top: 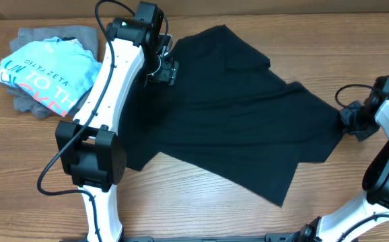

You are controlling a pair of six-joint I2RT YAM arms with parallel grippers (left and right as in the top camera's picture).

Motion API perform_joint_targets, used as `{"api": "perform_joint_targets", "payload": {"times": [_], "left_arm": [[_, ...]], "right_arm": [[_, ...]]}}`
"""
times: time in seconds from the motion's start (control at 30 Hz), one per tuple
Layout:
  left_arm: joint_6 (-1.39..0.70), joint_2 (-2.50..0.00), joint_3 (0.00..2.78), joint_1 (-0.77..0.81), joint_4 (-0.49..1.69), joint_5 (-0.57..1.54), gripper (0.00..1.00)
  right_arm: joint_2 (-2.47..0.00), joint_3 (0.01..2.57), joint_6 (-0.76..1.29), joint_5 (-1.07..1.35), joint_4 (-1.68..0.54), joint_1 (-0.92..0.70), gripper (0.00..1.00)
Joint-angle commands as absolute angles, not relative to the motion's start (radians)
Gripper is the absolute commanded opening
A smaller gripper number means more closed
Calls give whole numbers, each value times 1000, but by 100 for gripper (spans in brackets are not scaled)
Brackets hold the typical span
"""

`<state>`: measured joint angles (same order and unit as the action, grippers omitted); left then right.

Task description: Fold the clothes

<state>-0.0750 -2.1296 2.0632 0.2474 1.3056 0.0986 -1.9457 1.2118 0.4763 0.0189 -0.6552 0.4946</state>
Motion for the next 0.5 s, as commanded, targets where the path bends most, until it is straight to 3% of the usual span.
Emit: {"api": "perform_joint_targets", "payload": {"times": [0.0,0.27,0.37,0.47], "left_arm": [[-75,-2125,2063,245,1305,89,76],[-75,-2125,2063,245,1294,94,82],[-75,-2125,2063,245,1280,94,84],[-75,-2125,2063,245,1265,94,86]], "right_arm": [[-2007,1276,502,1,-620,561,4],[-2007,1608,416,118,-649,685,6],[-2002,1716,416,217,-721,694,52],[-1983,1795,416,279,-809,693,61]]}}
